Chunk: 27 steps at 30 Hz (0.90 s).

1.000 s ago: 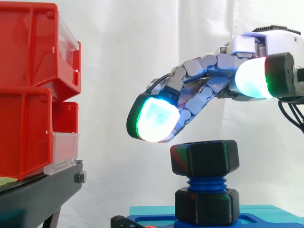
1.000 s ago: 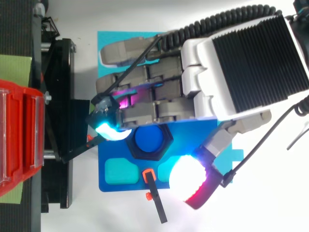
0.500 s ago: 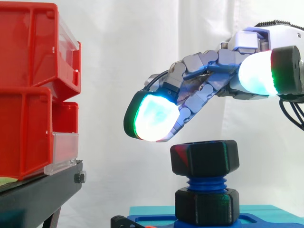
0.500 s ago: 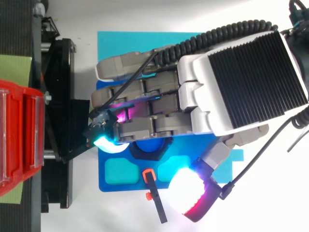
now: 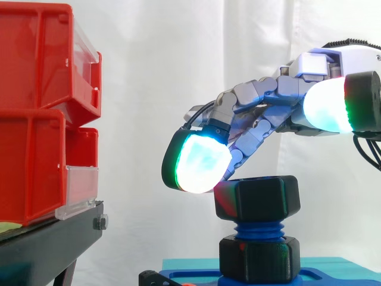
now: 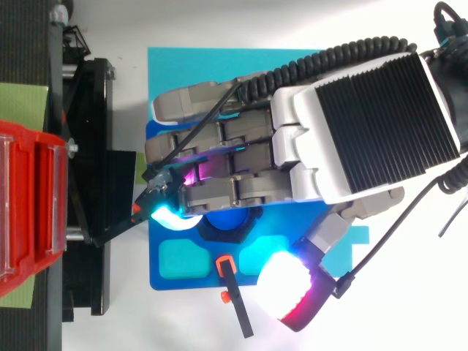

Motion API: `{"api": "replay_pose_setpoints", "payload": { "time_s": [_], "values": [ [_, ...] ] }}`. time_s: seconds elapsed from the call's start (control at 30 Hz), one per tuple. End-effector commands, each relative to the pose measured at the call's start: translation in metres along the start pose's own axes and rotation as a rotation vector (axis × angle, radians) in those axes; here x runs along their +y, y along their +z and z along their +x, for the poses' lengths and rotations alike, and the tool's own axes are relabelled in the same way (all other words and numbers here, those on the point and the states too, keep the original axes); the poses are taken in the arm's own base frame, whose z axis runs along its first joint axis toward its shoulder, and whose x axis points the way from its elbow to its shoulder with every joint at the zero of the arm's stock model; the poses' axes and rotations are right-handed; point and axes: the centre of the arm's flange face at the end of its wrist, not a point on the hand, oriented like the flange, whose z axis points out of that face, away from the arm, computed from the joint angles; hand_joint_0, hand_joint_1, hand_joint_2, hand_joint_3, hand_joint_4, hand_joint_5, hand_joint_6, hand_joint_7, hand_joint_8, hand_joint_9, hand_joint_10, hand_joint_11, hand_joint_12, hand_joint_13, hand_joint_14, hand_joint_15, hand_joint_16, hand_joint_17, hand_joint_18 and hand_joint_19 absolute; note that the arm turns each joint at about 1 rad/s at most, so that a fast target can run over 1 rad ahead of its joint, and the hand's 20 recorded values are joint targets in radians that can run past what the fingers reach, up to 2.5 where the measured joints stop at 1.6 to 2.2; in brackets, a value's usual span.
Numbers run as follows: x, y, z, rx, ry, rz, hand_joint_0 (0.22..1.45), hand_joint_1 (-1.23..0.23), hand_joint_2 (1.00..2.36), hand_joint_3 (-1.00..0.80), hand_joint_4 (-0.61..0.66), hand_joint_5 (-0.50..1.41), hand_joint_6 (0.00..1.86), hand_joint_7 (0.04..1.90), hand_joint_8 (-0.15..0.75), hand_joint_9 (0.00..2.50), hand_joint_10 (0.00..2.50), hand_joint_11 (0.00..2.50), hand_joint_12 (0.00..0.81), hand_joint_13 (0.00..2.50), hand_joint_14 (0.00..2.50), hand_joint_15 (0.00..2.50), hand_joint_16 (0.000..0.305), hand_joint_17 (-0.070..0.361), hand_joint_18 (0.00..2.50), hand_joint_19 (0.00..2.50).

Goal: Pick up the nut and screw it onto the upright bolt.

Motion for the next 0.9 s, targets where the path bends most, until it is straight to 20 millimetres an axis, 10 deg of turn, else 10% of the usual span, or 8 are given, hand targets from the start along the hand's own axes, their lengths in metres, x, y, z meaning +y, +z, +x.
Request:
{"api": "replay_pose_setpoints", "payload": {
  "time_s": [0.0,0.67,0.87],
  "values": [
    [-0.001,0.000,0.001,0.000,0.000,0.001,0.51,-0.13,1.00,-0.50,0.23,-0.07,0.50,0.95,0.222,0.59,0.00,0.00,0.303,0.31,0.00,0.00,0.033,0.073,0.00,0.00],
    [-0.018,-0.013,-0.002,0.002,-0.004,0.008,0.55,-0.20,1.00,-0.50,0.16,0.05,0.50,1.50,0.252,0.98,0.00,0.00,0.228,0.63,0.00,0.00,0.019,0.044,0.29,0.00],
    [-0.027,-0.019,-0.004,-0.001,-0.011,0.012,0.56,-0.25,1.00,-0.50,0.08,0.05,0.64,1.30,0.246,1.31,0.00,0.00,0.160,0.89,0.00,0.00,0.008,0.019,0.53,0.00]
  ]
}}
